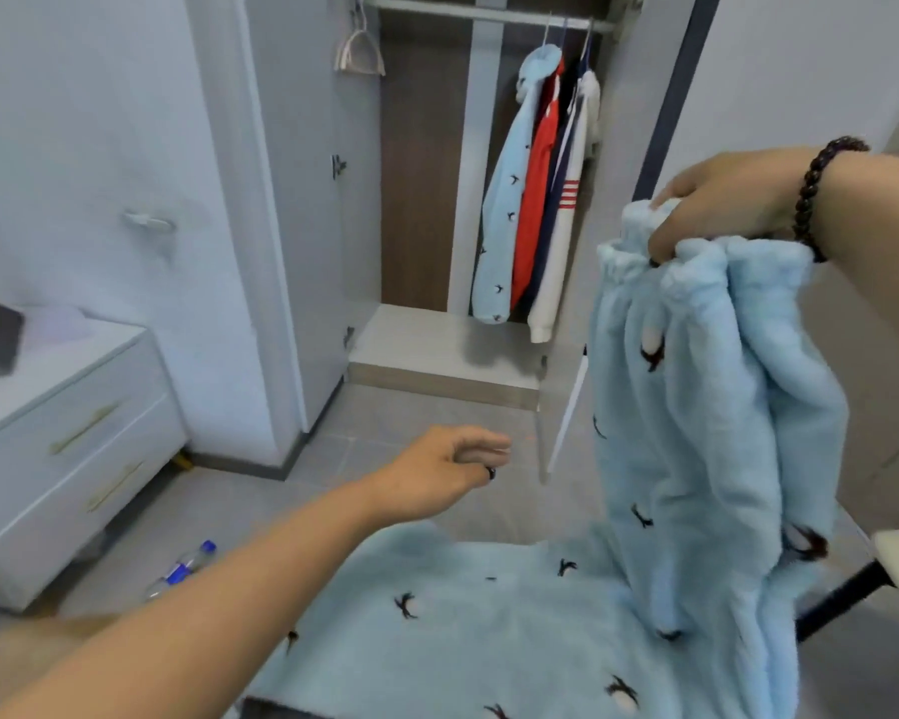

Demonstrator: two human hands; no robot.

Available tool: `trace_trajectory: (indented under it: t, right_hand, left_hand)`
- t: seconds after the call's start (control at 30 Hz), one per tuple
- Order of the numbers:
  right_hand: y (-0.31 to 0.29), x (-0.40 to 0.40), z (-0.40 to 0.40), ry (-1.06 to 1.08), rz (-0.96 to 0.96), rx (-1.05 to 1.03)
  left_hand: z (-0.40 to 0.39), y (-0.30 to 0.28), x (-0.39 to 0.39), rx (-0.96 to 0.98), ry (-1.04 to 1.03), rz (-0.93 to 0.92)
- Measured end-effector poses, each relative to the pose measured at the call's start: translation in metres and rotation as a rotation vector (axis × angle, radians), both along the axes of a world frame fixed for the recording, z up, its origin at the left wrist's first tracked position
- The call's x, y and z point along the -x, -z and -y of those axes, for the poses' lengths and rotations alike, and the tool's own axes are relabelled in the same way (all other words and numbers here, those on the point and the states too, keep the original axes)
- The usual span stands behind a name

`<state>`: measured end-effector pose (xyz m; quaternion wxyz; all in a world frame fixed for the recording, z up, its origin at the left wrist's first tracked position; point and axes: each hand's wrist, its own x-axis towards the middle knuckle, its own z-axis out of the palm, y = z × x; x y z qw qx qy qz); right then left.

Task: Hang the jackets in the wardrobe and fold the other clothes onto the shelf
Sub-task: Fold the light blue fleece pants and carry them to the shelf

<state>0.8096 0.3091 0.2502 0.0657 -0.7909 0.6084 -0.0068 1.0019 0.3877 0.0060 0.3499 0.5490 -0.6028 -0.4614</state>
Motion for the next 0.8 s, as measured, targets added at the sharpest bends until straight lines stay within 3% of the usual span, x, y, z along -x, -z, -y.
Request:
trace_trajectory:
  t: [0.13, 0.37, 0.57, 0.8]
  right_hand:
    - [0.026, -0.056, -0.002, -0.102, 0.062, -0.018]
    - [0.144, -0.129, -0.005, -0.131, 0.479, -0.242]
    - [0.234, -0.175, -0.05, -0.162, 0.702, -0.394]
    - [0.28, -0.202, -0.056, -0.018, 0.818, -0.476]
  left_hand:
    - [-0.015, 0.023, -0.087, -0.045, -0.19, 0.061]
    - [-0.045, 0.092, -0.182, -0.216, -0.532, -0.017]
    - [-0.07, 0.183, -0.215, -0.513, -0.667, -0.241]
    - [-0.063, 0.256, -0.213, -0.748, -0.629, -0.61]
